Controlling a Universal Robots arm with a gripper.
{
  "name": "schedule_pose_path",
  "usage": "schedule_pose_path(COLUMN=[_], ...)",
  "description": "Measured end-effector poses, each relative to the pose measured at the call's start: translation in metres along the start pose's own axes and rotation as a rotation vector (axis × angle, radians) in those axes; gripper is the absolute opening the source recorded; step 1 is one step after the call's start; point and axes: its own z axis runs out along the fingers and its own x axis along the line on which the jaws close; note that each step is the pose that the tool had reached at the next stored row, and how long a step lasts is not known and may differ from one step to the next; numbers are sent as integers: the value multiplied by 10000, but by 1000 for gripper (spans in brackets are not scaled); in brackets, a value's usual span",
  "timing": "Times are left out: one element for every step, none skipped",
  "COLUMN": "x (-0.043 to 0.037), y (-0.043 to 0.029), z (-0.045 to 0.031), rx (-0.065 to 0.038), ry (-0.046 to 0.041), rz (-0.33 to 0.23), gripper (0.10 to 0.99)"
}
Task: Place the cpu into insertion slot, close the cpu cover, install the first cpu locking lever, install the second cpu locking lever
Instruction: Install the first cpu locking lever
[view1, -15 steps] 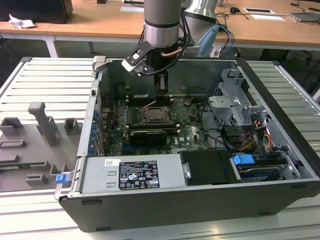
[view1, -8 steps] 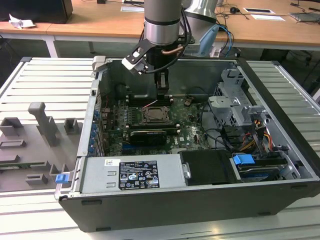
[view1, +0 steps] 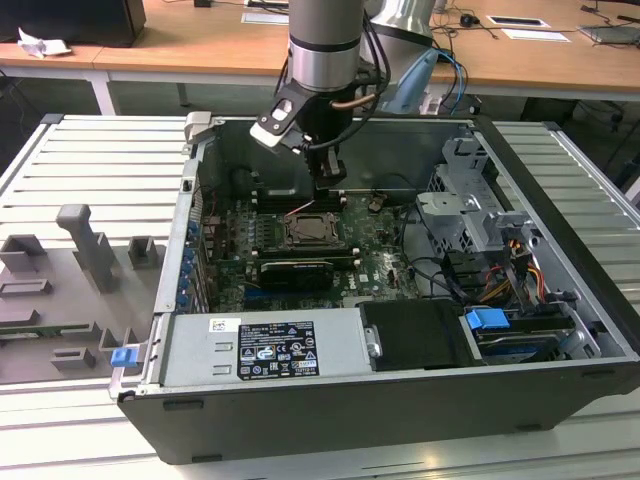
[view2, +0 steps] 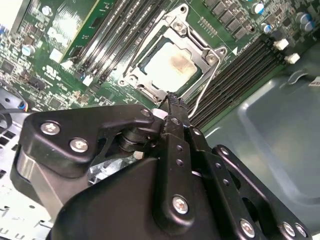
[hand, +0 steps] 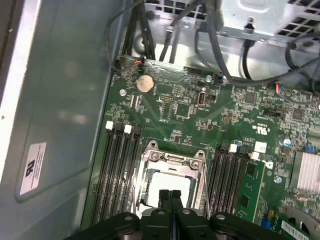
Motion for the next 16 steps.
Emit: schedule_pose_path(x=[0,0,0,0,0,0,0,0,0,0,0,0,0,0,0,0], y=[0,0,0,0,0,0,0,0,0,0,0,0,0,0,0,0], z=[0,0,0,0,0,0,0,0,0,0,0,0,0,0,0,0], rx=[2,3,5,8,10,12,15,16,19,21,22,23,26,28,31,35], ry=[9,14,20,35,43,50,60,67,77,82,89,95,105,114,128,142], rz=[-168,-272,-387,-662,-814,-963,-1155,-1291,-1480,-1576,-1709,-1824,-2005,-2184,-2451,-2717], gripper=[106,106,106,106,106,106,106,106,106,106,106,106,106,106,106,106])
